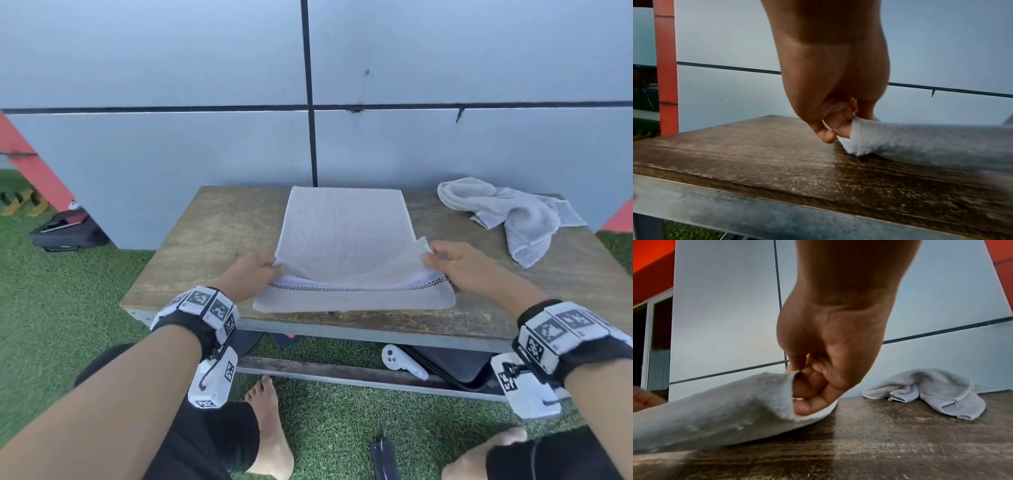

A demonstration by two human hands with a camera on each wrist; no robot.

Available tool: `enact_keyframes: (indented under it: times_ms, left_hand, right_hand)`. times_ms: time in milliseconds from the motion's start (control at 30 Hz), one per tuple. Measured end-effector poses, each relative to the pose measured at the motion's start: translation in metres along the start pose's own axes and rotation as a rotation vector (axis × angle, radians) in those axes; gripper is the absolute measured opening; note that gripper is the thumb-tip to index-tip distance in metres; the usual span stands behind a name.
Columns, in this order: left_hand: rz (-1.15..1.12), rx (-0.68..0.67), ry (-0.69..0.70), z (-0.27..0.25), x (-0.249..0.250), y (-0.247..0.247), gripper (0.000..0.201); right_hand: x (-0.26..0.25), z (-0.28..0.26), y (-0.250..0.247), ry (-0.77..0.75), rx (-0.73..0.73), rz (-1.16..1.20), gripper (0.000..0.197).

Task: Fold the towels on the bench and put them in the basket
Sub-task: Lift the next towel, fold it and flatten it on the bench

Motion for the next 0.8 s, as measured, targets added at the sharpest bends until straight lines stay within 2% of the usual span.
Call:
enact_keyframes:
  times_ms: [67,133,233,333,433,600,800]
  left_hand:
    - [-0.014,-0.08,-0.017,-0.004,-0.007,0.007,0.029]
    - [-0.035,-0.036,-0.028,-0.012,-0.005,0.003,0.028]
    - [-0.056,0.098,-0.051,-0.012,-0.005,-0.007,0.037]
    - [-0.119,0.175,0.011,-0.006,-0.002,-0.015,0.033]
    - [-0.162,0.257,0.071,0.006,0.005,-0.025,0.027]
    - [-0.209,0.365,0.069,0.047,0.019,-0.043,0.028]
    - [-0.176,0.424,0.011,0.119,0.025,-0.064,0.026]
  right_hand:
    - [0.006,-0.002,0.009,0.054,-0.104,0.021,0.026]
    - [0.008,-0.002,0.011,0.059,-0.093,0.003,0.023]
    - [0.006,0.004,0.009,0.036,0.001,-0.007,0.03]
    - [-0.001,0.01,0.005,0.007,0.105,0.048,0.03]
    - [-0.001,0.025,-0.004,-0.02,0.225,0.006,0.033]
    - [0.004,0.068,-0.026,-0.013,0.377,-0.115,0.037]
    - [0.011,0.142,-0.05,0.077,0.407,-0.186,0.035]
Point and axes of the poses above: each hand's wrist, its own z-axis towards the middle knuckle, its own y-axis out of the palm, x = y × z, the point moved 7 cm from there along z, towards the middle knuckle, and after that the axes turned 3 degrees about -x, right-handed, at the moved point
